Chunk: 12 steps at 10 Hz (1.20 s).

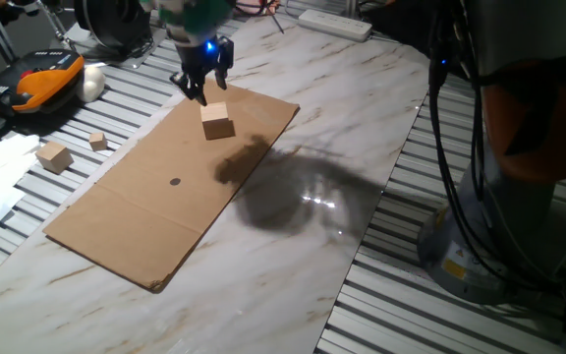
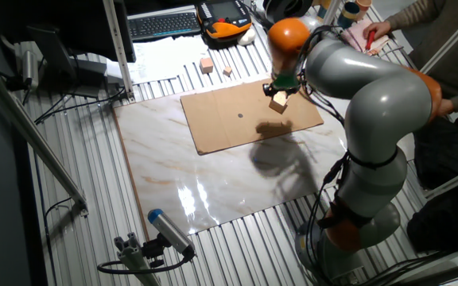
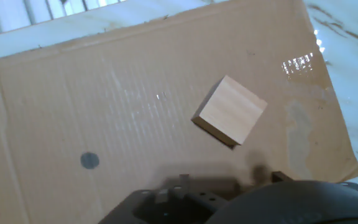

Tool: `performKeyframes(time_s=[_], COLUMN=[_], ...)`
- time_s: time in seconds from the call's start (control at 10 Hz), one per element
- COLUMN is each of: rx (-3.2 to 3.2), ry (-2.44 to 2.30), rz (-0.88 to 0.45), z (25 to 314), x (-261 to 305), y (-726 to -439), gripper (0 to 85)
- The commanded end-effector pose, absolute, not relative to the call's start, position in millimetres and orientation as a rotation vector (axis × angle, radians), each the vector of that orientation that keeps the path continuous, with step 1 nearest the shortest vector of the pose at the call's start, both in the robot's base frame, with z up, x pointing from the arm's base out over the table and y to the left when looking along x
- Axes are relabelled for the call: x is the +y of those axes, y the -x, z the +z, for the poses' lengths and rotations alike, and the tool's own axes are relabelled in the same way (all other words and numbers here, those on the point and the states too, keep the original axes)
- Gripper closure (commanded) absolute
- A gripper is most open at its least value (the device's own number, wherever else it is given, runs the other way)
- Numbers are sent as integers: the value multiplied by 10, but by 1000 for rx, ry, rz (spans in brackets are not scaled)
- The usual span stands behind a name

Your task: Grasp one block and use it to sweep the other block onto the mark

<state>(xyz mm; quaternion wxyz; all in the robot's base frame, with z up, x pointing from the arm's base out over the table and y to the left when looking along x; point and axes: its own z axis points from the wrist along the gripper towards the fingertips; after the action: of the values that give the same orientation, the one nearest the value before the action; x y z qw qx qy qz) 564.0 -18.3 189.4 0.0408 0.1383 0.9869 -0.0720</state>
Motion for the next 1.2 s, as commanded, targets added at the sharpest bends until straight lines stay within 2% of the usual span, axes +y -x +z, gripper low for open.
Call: performKeyframes(time_s=[0.0,0.7,0.9,1.0,1.1], rx=[3037,2965,2955,2936,2936], ry=[-428,-767,-777,-771,-767], rz=[-220,-261,-263,-309,-297], z=[1891,1891,1775,1695,1654], x=[-181,-181,-229,-265,-295], y=[-5640,-5640,-5747,-5803,-5854], gripper=[170,170,170,0,0])
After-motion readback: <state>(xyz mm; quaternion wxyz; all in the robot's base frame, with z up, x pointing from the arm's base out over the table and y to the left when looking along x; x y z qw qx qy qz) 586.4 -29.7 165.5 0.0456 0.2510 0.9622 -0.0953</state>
